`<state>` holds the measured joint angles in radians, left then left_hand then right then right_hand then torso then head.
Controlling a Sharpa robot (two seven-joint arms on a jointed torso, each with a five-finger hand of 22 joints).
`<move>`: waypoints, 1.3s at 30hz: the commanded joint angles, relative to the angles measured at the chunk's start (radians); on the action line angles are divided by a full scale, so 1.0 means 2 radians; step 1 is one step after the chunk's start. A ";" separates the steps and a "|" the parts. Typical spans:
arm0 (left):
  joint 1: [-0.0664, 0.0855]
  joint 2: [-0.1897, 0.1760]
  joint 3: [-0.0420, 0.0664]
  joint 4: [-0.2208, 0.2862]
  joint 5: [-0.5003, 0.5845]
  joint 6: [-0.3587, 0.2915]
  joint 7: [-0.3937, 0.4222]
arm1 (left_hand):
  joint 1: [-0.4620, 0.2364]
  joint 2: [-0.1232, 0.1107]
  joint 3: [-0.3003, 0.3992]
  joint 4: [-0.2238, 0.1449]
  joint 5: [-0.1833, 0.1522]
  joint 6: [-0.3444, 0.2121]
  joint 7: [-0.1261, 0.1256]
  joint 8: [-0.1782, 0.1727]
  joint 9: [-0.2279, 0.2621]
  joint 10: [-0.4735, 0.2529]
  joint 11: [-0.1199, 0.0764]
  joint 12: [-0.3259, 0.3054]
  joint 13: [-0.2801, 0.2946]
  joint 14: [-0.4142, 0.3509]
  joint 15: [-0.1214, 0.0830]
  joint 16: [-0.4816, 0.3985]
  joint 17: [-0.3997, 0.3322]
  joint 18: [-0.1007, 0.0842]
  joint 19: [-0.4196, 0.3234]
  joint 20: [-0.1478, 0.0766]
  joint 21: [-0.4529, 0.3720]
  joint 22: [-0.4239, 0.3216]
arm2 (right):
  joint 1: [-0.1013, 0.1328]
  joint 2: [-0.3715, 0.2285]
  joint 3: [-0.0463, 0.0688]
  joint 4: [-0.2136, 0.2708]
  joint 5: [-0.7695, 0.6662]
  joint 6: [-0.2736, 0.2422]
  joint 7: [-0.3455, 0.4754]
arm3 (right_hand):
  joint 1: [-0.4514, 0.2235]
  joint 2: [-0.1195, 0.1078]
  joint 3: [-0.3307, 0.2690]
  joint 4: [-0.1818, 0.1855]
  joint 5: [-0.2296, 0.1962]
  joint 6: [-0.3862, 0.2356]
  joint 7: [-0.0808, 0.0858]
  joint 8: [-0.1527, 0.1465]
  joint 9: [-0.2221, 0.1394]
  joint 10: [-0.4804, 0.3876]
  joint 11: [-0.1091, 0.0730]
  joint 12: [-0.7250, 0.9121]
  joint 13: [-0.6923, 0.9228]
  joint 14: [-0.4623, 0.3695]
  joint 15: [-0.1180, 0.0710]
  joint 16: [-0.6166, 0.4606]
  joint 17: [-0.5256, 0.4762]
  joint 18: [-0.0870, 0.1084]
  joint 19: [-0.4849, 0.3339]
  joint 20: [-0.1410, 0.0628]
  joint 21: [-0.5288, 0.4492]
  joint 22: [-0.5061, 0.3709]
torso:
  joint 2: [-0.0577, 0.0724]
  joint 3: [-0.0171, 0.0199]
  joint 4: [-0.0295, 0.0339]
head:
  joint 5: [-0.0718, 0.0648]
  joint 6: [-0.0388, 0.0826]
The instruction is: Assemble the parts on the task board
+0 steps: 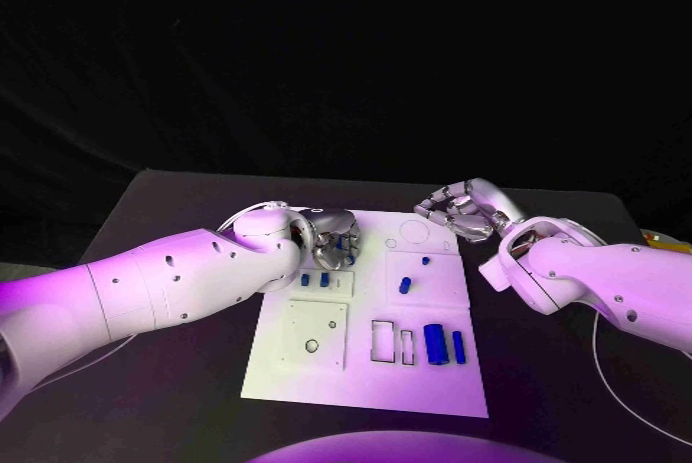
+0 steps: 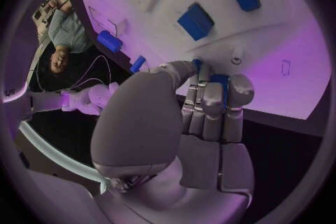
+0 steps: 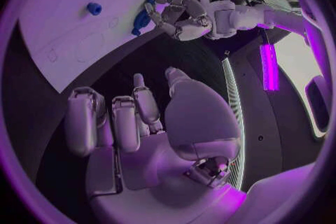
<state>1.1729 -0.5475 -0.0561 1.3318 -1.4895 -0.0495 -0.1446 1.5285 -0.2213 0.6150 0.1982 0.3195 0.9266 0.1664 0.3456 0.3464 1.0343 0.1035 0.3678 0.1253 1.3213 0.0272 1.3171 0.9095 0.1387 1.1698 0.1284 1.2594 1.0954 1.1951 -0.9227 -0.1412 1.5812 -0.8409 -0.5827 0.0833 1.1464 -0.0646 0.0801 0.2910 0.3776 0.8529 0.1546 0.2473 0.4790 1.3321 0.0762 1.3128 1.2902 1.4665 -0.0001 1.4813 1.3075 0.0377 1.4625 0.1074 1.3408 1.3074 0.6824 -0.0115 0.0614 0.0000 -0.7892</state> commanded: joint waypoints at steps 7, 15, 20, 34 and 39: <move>-0.005 0.000 -0.004 0.000 0.011 -0.012 0.010 | -0.010 -0.002 0.013 -0.009 0.000 0.010 0.001 -0.007 -0.001 0.020 -0.001 -0.026 -0.007 0.007 0.000 0.004 -0.004 -0.010 0.009 -0.001 0.008 0.008 | -0.001 0.001 0.000 0.000 -0.003 0.004 0.002 | 0.001 0.002 -0.003 0.000 0.002 -0.002 -0.001 0.003 0.001 -0.001 -0.003 0.000 0.001 0.027 -0.002 -0.003 0.022 0.008 0.000 -0.004 -0.002 0.069 | 0.000 -0.0001 0.0003 | -0.001 0.002; -0.005 -0.015 -0.001 0.014 0.024 -0.022 0.018 | -0.025 -0.015 0.011 -0.010 -0.001 0.013 0.001 -0.013 -0.002 0.031 -0.001 -0.044 -0.010 0.011 0.000 0.006 -0.001 -0.011 0.012 -0.001 0.010 0.012 | -0.002 0.000 0.000 -0.001 -0.003 0.003 0.003 | 0.001 0.003 -0.004 0.000 0.003 -0.002 -0.001 0.003 0.001 -0.001 -0.003 0.001 0.001 0.027 -0.002 -0.003 0.022 0.008 0.000 -0.004 -0.002 0.069 | -0.001 -0.0003 0.0011 | -0.002 0.005; -0.005 -0.031 0.004 0.030 0.033 -0.031 0.024 | -0.031 -0.021 0.006 -0.010 -0.002 0.016 0.000 -0.014 -0.002 0.037 -0.002 -0.049 -0.010 0.013 0.000 0.009 0.002 -0.012 0.015 -0.001 0.011 0.015 | -0.002 0.000 0.000 -0.003 -0.003 0.002 0.003 | 0.001 0.003 -0.004 0.000 0.003 -0.002 -0.001 0.003 0.001 -0.001 -0.003 0.001 0.001 0.027 -0.002 -0.003 0.022 0.008 0.000 -0.004 -0.002 0.069 | -0.001 -0.0001 0.0018 | -0.002 0.006; -0.004 -0.081 0.018 0.069 0.043 -0.054 0.032 | -0.040 -0.030 -0.005 -0.007 -0.002 0.022 -0.004 -0.016 -0.002 0.047 -0.004 -0.059 -0.009 0.015 -0.002 0.010 0.001 -0.013 0.019 -0.001 0.012 0.018 | -0.003 -0.002 0.000 -0.005 -0.003 0.001 0.003 | 0.001 0.004 -0.004 0.000 0.003 -0.002 -0.001 0.004 0.001 0.000 -0.003 0.001 0.001 0.027 -0.002 -0.003 0.022 0.008 0.000 -0.004 -0.003 0.069 | -0.001 -0.0008 0.0023 | 0.002 0.007; -0.005 -0.095 0.019 0.075 0.044 -0.051 0.029 | -0.040 -0.029 -0.005 -0.007 -0.002 0.022 -0.004 -0.016 -0.002 0.048 -0.005 -0.060 -0.009 0.015 -0.002 0.010 -0.001 -0.013 0.019 -0.002 0.012 0.018 | -0.004 -0.002 0.000 -0.005 -0.003 0.001 0.003 | 0.001 0.004 -0.004 0.000 0.003 -0.002 -0.001 0.004 0.001 0.000 -0.003 0.001 0.001 0.027 -0.002 -0.003 0.022 0.008 0.000 -0.004 -0.003 0.069 | 0.000 -0.0012 0.0017 | 0.003 0.007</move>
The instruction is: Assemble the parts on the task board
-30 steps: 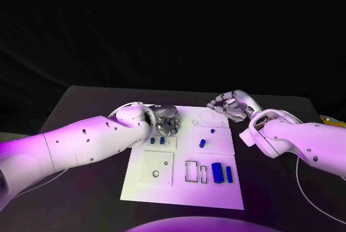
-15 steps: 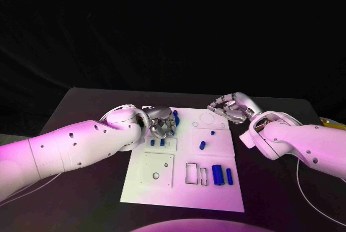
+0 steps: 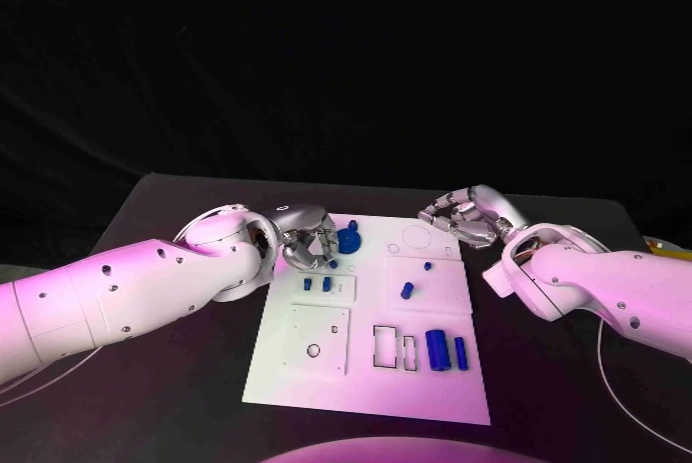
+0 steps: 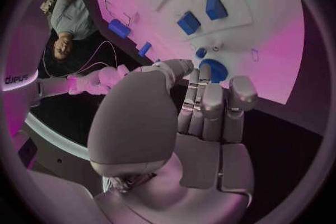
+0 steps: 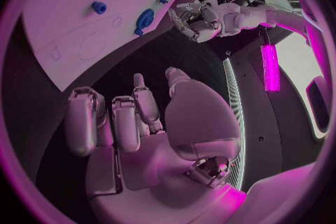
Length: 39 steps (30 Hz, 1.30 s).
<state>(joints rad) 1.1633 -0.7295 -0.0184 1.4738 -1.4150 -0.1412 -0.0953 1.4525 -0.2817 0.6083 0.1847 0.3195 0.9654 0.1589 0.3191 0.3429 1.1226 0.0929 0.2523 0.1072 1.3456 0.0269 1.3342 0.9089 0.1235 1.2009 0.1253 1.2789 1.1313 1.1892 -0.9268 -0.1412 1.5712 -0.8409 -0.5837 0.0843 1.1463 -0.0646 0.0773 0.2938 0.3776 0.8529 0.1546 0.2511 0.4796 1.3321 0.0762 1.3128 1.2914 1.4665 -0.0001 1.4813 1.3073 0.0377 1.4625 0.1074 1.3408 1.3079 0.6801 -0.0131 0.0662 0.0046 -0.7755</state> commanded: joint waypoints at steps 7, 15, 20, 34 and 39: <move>0.000 -0.015 0.001 0.002 0.006 0.000 0.000 | -0.001 0.001 -0.001 -0.001 -0.001 0.003 0.000 -0.003 0.000 0.005 0.001 -0.002 0.001 0.002 -0.002 0.001 -0.002 -0.005 0.004 0.000 0.002 0.000 | -0.001 -0.001 0.000 0.000 -0.003 0.001 0.002 | 0.001 0.004 -0.003 -0.001 0.003 -0.002 -0.001 0.002 0.001 0.000 -0.003 0.001 0.000 0.027 -0.002 -0.003 0.022 0.008 0.000 -0.004 -0.003 0.068 | 0.001 0.0002 -0.0013 | 0.001 -0.001; 0.000 -0.016 0.001 0.000 0.008 -0.001 0.002 | 0.000 0.001 -0.001 -0.002 -0.001 0.004 0.000 -0.003 0.000 0.006 0.000 -0.003 0.001 0.002 -0.003 0.001 -0.002 -0.005 0.004 0.000 0.002 0.000 | -0.001 -0.001 0.000 0.001 -0.003 0.001 0.002 | 0.001 0.005 -0.003 -0.001 0.003 -0.002 -0.001 0.002 0.001 0.000 -0.003 0.001 0.000 0.027 -0.002 -0.003 0.022 0.008 0.000 -0.004 -0.003 0.068 | 0.001 0.0006 -0.0021 | 0.002 -0.002; 0.000 -0.014 0.001 -0.001 0.014 -0.011 0.005 | -0.008 -0.003 -0.008 0.003 -0.003 -0.014 0.004 -0.019 -0.006 0.006 0.003 -0.015 0.001 0.005 0.000 0.004 0.006 -0.005 0.003 0.000 -0.001 -0.003 | -0.001 -0.001 0.000 0.001 -0.003 0.001 0.002 | 0.001 0.005 -0.003 -0.001 0.003 -0.002 -0.001 0.002 0.001 0.000 -0.003 0.001 0.000 0.027 -0.002 -0.003 0.022 0.008 0.000 -0.004 -0.003 0.068 | 0.001 0.0010 -0.0023 | 0.002 -0.001; 0.000 0.002 -0.001 -0.015 -0.007 0.017 -0.011 | 0.021 0.019 -0.205 0.052 -0.009 -0.040 0.010 -0.064 -0.032 -0.053 0.015 -0.033 -0.001 -0.049 0.012 -0.018 -0.083 0.009 -0.051 0.012 -0.064 -0.074 | -0.001 -0.001 0.000 0.002 -0.003 0.001 0.002 | 0.001 0.005 -0.003 -0.001 0.003 -0.002 -0.001 0.002 0.001 0.000 -0.003 0.001 0.000 0.027 -0.002 -0.003 0.022 0.008 0.000 -0.004 -0.003 0.068 | 0.001 0.0007 -0.0021 | 0.000 0.000; -0.001 0.012 -0.003 -0.025 -0.015 0.020 -0.014 | 0.031 0.026 -0.214 0.052 -0.009 -0.036 0.009 -0.064 -0.033 -0.057 0.015 -0.027 0.000 -0.052 0.012 -0.017 -0.087 0.010 -0.054 0.012 -0.067 -0.077 | -0.001 -0.001 0.000 0.002 -0.003 0.002 0.002 | 0.001 0.005 -0.003 -0.001 0.003 -0.002 -0.001 0.002 0.001 0.000 -0.003 0.001 0.000 0.027 -0.002 -0.003 0.022 0.008 0.000 -0.004 -0.003 0.068 | 0.001 0.0003 -0.0023 | 0.000 0.000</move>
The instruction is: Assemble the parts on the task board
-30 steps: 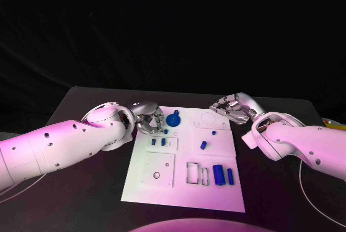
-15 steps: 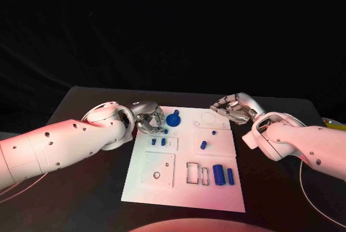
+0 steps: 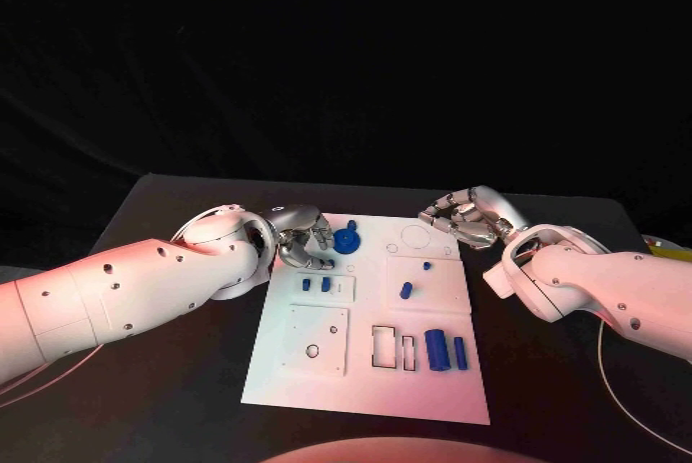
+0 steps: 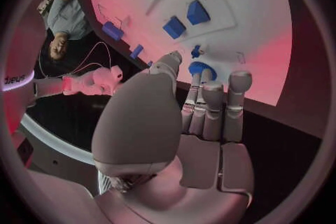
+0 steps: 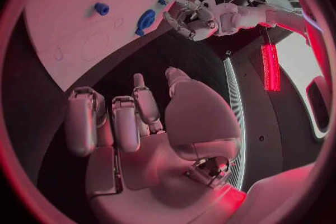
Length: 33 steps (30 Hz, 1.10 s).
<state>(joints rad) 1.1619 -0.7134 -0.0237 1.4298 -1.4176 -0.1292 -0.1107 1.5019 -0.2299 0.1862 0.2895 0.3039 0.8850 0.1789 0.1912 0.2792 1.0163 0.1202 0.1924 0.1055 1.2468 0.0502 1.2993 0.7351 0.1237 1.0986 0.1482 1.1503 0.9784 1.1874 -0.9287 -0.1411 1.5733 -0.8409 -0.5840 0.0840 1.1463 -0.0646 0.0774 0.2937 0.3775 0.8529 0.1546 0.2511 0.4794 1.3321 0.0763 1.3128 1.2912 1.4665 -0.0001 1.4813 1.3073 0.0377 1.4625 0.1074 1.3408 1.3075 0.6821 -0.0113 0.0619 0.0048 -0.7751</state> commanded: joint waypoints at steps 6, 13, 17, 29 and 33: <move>0.000 0.019 -0.004 -0.018 -0.021 0.022 -0.007 | 0.022 0.007 0.003 0.000 -0.001 0.014 -0.005 0.002 -0.002 0.000 -0.001 0.015 0.003 -0.002 -0.002 0.005 0.001 0.009 0.001 -0.001 -0.001 0.003 | 0.000 0.001 0.000 0.001 -0.003 0.002 0.002 | 0.001 0.005 -0.003 -0.001 0.003 -0.002 -0.001 0.002 0.001 0.000 -0.003 0.001 0.000 0.027 -0.002 -0.003 0.022 0.008 0.000 -0.004 -0.003 0.069 | 0.001 -0.0007 -0.0002 | 0.000 -0.001; -0.001 0.030 -0.006 -0.029 -0.024 0.027 -0.006 | 0.038 0.009 0.039 0.000 0.000 0.035 -0.011 0.010 -0.003 0.012 -0.006 0.032 0.006 0.002 -0.006 0.012 0.006 0.008 0.008 -0.005 0.006 0.012 | 0.000 0.001 0.000 0.001 -0.003 0.002 0.002 | 0.001 0.005 -0.003 -0.001 0.003 -0.002 -0.001 0.002 0.001 0.000 -0.003 0.001 0.000 0.027 -0.002 -0.003 0.022 0.008 0.000 -0.004 -0.003 0.069 | 0.001 -0.0005 0.0000 | -0.001 -0.003; -0.001 0.033 -0.006 -0.031 -0.025 0.031 -0.006 | 0.044 0.006 0.058 -0.001 0.000 0.039 -0.011 0.011 -0.004 0.016 -0.008 0.037 0.006 0.006 -0.008 0.016 0.010 0.007 0.012 -0.007 0.011 0.018 | 0.000 0.001 0.000 0.001 -0.003 0.003 0.002 | 0.001 0.005 -0.003 -0.001 0.003 -0.002 -0.001 0.002 0.001 0.000 -0.003 0.001 0.000 0.027 -0.002 -0.003 0.022 0.008 0.000 -0.004 -0.003 0.069 | 0.000 -0.0003 0.0000 | -0.001 -0.004; -0.001 0.036 -0.007 -0.033 -0.026 0.058 -0.016 | 0.041 0.000 0.072 0.000 -0.001 0.042 -0.011 0.012 -0.004 0.019 -0.008 0.041 0.007 0.003 -0.008 0.016 0.004 0.007 0.009 -0.007 0.010 0.016 | 0.000 0.001 0.000 0.001 -0.003 0.003 0.001 | 0.001 0.006 -0.004 -0.001 0.004 -0.003 -0.001 0.003 0.001 0.000 -0.003 0.001 0.000 0.027 -0.002 -0.003 0.022 0.008 0.000 -0.004 -0.003 0.069 | 0.000 -0.0003 0.0005 | -0.002 -0.006; -0.001 0.037 -0.007 -0.034 -0.027 0.063 -0.019 | 0.039 -0.002 0.076 -0.001 -0.001 0.041 -0.010 0.012 -0.005 0.016 -0.007 0.040 0.007 0.001 -0.008 0.015 0.001 0.008 0.006 -0.007 0.009 0.015 | 0.000 0.001 0.000 0.000 -0.003 0.003 0.001 | 0.001 0.006 -0.004 -0.001 0.004 -0.003 -0.001 0.003 0.001 0.000 -0.003 0.001 0.000 0.027 -0.002 -0.003 0.022 0.008 0.000 -0.004 -0.003 0.069 | 0.000 -0.0002 0.0003 | -0.002 -0.006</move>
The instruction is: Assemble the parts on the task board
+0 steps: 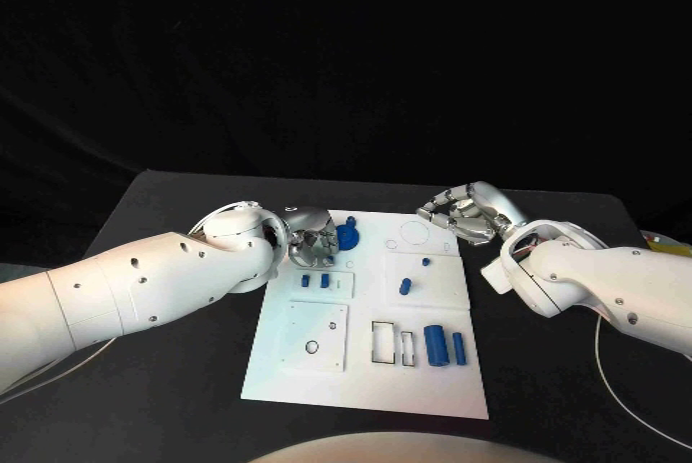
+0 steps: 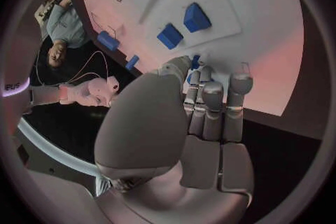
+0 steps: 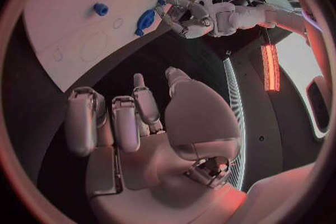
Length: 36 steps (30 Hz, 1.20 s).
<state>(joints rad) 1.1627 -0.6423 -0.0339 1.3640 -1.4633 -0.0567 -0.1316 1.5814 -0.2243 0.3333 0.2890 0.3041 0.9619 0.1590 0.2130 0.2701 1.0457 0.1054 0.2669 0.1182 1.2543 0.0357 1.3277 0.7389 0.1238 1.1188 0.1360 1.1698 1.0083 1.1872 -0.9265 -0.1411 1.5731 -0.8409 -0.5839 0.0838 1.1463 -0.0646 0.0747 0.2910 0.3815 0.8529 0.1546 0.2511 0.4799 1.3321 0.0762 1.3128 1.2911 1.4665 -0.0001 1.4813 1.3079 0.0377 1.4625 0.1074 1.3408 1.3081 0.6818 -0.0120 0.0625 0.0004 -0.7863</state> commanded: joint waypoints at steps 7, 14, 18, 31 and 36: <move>-0.002 0.002 -0.002 -0.001 -0.007 0.033 -0.012 | 0.003 -0.006 0.015 -0.003 -0.001 0.004 0.001 0.001 -0.001 0.000 0.000 0.005 0.001 -0.004 0.000 0.002 -0.001 0.007 -0.004 -0.001 0.000 0.002 | 0.000 0.000 0.000 0.000 -0.003 0.003 0.001 | 0.001 0.006 -0.002 0.000 0.002 -0.003 -0.001 0.003 0.001 0.000 -0.003 0.001 0.000 0.027 -0.002 -0.003 0.022 0.008 0.000 -0.004 -0.003 0.069 | 0.000 0.0000 0.0001 | 0.000 -0.001; -0.002 0.004 -0.002 -0.001 -0.013 0.041 -0.014 | 0.010 -0.009 0.028 -0.006 -0.001 0.005 0.001 0.002 -0.001 -0.001 0.001 0.006 0.001 -0.007 0.000 0.001 -0.006 0.008 -0.006 -0.001 0.001 0.002 | 0.000 0.000 0.000 0.000 -0.003 0.003 0.001 | 0.001 0.006 -0.002 0.000 0.002 -0.003 -0.001 0.003 0.001 0.000 -0.003 0.001 0.000 0.027 -0.002 -0.003 0.022 0.008 0.000 -0.004 -0.003 0.069 | 0.000 0.0001 0.0005 | -0.001 -0.002; -0.002 0.006 -0.004 -0.002 -0.017 0.042 -0.015 | 0.012 -0.010 0.035 -0.007 -0.001 0.007 0.002 0.003 -0.001 0.001 0.001 0.009 0.002 -0.006 0.000 0.002 -0.006 0.008 -0.005 -0.001 0.002 0.004 | 0.000 0.001 0.000 0.000 -0.003 0.003 0.002 | 0.001 0.006 -0.002 0.000 0.002 -0.003 -0.001 0.003 0.001 0.000 -0.003 0.001 0.000 0.027 -0.002 -0.003 0.022 0.008 0.000 -0.004 -0.003 0.069 | 0.000 0.0000 0.0001 | -0.001 -0.003; -0.002 0.010 -0.009 -0.004 -0.027 0.035 -0.013 | 0.016 -0.010 0.056 -0.014 -0.002 0.021 -0.001 0.011 0.002 0.016 -0.004 0.018 0.006 0.003 -0.004 0.010 0.007 0.004 0.007 -0.004 0.017 0.022 | 0.000 0.001 0.000 0.000 -0.003 0.003 0.002 | 0.000 0.007 -0.003 0.000 0.002 -0.003 -0.001 0.003 0.001 0.000 -0.003 0.001 0.001 0.027 -0.002 -0.003 0.021 0.008 0.000 -0.004 -0.003 0.069 | 0.000 0.0001 0.0001 | -0.001 -0.004; -0.002 0.011 -0.010 -0.005 -0.030 0.028 -0.013 | 0.020 -0.007 0.067 -0.022 -0.003 0.029 -0.003 0.016 0.005 0.025 -0.007 0.022 0.009 0.011 -0.007 0.014 0.016 0.001 0.019 -0.006 0.030 0.037 | 0.000 0.001 0.000 0.000 -0.003 0.003 0.002 | 0.000 0.007 -0.003 0.000 0.002 -0.003 -0.001 0.003 0.001 0.000 -0.003 0.001 0.001 0.027 -0.002 -0.003 0.021 0.008 0.000 -0.004 -0.003 0.069 | 0.000 0.0001 0.0003 | -0.001 -0.005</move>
<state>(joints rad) 1.1699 -0.6221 -0.0435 1.3583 -1.5093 -0.0379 -0.1468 1.6125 -0.2379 0.4629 0.2451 0.3041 1.0118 0.1552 0.2406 0.2793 1.0906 0.0891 0.3079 0.1358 1.2714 0.0195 1.3507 0.7716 0.1240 1.1478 0.1219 1.2277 1.0795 1.1869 -0.9259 -0.1411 1.5727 -0.8409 -0.5838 0.0836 1.1502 -0.0607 0.0747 0.2910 0.3815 0.8529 0.1546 0.2511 0.4798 1.3320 0.0762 1.3128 1.2910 1.4665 -0.0001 1.4813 1.3075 0.0377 1.4625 0.1074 1.3408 1.3077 0.6825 -0.0118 0.0626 -0.0020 -0.7954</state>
